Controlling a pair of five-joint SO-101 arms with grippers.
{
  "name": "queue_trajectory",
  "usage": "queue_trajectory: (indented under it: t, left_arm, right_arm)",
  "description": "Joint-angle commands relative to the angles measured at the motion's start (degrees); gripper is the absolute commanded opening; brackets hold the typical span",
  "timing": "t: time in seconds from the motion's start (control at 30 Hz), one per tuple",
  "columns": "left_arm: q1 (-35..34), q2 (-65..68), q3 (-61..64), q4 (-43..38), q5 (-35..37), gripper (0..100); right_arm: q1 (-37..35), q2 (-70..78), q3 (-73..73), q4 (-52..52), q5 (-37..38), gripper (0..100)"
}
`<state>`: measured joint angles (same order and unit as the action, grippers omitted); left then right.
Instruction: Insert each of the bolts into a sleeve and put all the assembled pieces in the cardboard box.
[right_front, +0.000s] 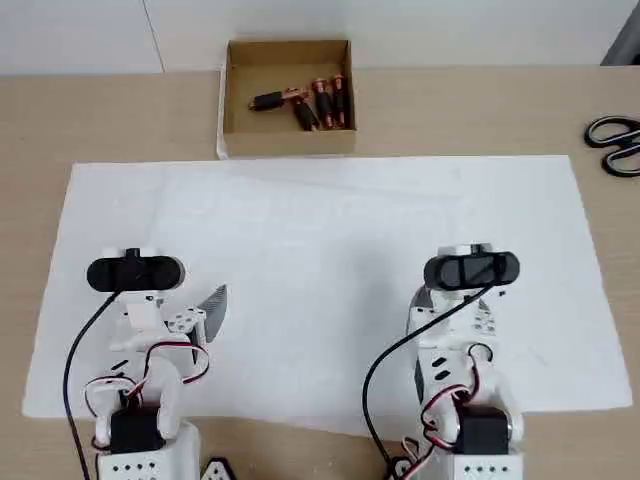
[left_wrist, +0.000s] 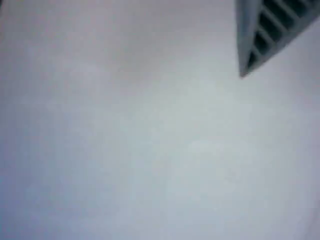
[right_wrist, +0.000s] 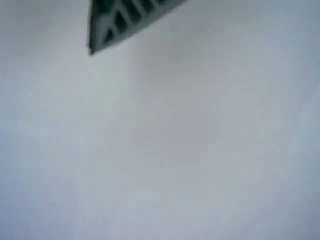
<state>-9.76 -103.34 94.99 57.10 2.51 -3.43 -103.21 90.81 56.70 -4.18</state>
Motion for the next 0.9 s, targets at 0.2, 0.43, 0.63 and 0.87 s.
queue_trajectory:
  t: [0.2, 0.43, 0.63, 0.87]
  left_arm:
    - [0.09, -0.44, -0.13, -1.32, 0.0, 31]
    - [0.09, -0.44, -0.13, -1.32, 0.0, 31]
    - [0.09, -0.44, -0.13, -1.32, 0.0, 31]
    - [0.09, -0.44, -0.13, -1.32, 0.0, 31]
  right_arm:
    - [0.13, -0.75, 5.1, -2.24, 0.26, 20.0]
    - [0.13, -0.75, 5.36, -3.38, 0.35, 20.0]
    - [0.13, -0.75, 5.36, -3.38, 0.35, 20.0]
    - [0.13, -0.75, 5.36, -3.38, 0.35, 20.0]
